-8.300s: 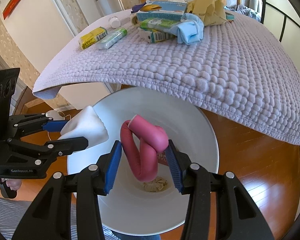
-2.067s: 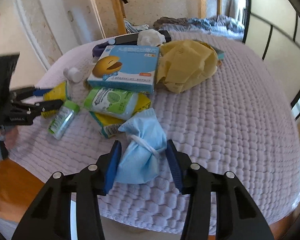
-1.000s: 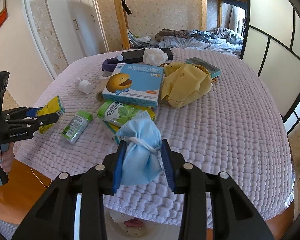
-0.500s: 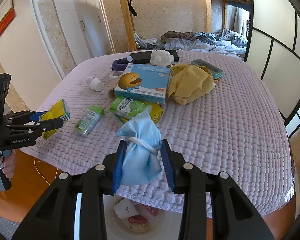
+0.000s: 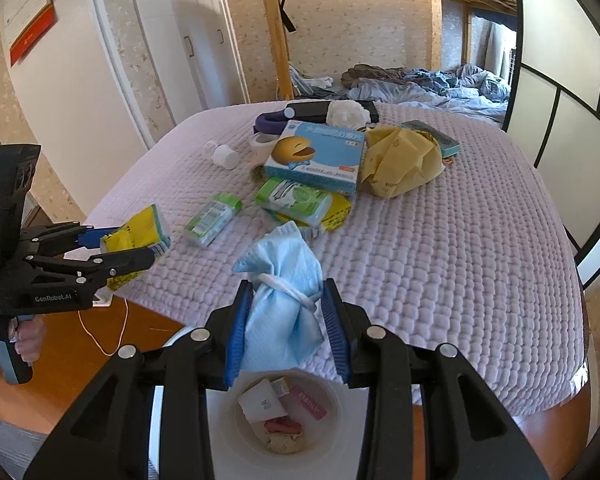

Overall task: Collect trash
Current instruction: 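Carry the yellow tissue pack and blue cloth off the bed over the white bin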

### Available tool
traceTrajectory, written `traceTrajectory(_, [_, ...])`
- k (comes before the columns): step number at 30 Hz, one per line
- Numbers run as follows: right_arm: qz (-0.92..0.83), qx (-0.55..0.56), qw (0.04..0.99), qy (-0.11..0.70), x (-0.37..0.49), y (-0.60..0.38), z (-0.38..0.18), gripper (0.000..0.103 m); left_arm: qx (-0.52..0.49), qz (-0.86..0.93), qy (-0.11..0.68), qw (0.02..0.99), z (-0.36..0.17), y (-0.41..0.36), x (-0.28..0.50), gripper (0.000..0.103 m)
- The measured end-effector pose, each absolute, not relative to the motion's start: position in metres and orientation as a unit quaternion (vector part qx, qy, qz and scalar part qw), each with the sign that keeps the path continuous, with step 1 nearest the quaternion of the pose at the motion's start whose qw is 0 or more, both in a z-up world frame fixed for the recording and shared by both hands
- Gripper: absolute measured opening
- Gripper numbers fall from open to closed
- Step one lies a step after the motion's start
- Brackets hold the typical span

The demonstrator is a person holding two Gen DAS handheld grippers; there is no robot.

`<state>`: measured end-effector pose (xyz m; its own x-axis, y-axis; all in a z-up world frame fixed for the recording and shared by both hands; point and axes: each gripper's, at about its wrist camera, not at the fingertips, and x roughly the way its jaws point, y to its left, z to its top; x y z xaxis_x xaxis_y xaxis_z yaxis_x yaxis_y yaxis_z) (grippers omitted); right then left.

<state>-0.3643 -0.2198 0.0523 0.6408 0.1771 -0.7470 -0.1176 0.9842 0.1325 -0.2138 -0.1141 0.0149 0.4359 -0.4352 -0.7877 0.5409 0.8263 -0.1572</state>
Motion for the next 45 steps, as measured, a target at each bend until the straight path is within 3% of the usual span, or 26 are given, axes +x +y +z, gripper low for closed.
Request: traceTrajectory(45, [0.113,0.035,0.883,0.454,-0.431,-0.204,0.022,0.035,0.089,-0.308,0.491,0.810,-0.026,-0.140,-0.303,0.059])
